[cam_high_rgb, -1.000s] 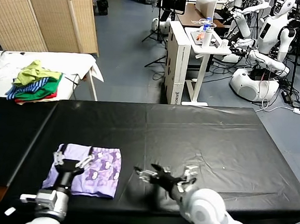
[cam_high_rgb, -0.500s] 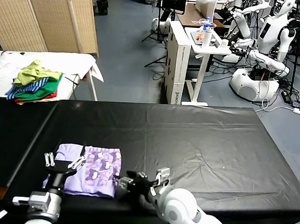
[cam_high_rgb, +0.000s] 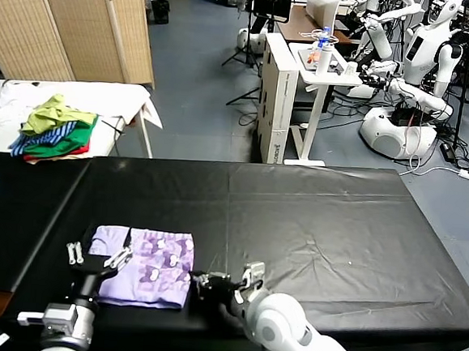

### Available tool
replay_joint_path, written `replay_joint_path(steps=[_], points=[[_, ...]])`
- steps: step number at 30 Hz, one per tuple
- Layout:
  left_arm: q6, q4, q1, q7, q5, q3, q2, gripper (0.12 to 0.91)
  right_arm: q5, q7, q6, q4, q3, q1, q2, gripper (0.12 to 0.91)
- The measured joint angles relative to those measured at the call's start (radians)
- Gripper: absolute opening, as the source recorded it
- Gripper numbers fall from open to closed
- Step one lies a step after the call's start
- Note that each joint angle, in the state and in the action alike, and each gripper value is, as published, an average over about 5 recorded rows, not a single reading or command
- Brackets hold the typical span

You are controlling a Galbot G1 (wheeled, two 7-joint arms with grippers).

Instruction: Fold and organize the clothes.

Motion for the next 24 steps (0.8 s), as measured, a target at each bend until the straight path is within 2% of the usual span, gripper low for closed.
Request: replay_joint_path(steps=[4, 9, 17, 20, 23, 24], points=[[0.0, 0.005, -0.004, -0.001, -0.002, -0.001, -0.002, 0.907, -0.005, 0.019, -0.031, 0.047, 0.045, -0.029, -0.039, 0.139], [0.006, 0.013, -0.007, -0.007, -0.015, -0.001, -0.005, 0.907, -0.012, 0.033, -0.064, 0.105, 0.112, -0.066, -0.118, 0.139], [0.03, 0.019, -0.006, -0.02, -0.053, 0.001, -0.016, 0.907, -0.013, 0.026, -0.097, 0.151, 0.215, -0.117, -0.242, 0.141], [0.059, 0.012, 0.003, -0.029, -0.078, 0.003, -0.016, 0.907, -0.013, 0.024, -0.111, 0.163, 0.239, -0.129, -0.265, 0.201], [0.071, 0.001, 0.012, -0.033, -0.099, 0.003, -0.013, 0.907, -0.014, 0.023, -0.117, 0.175, 0.26, -0.141, -0.28, 0.36], [0.072, -0.003, 0.015, -0.031, -0.103, 0.003, -0.012, 0.907, -0.015, 0.023, -0.118, 0.179, 0.267, -0.146, -0.284, 0.436]])
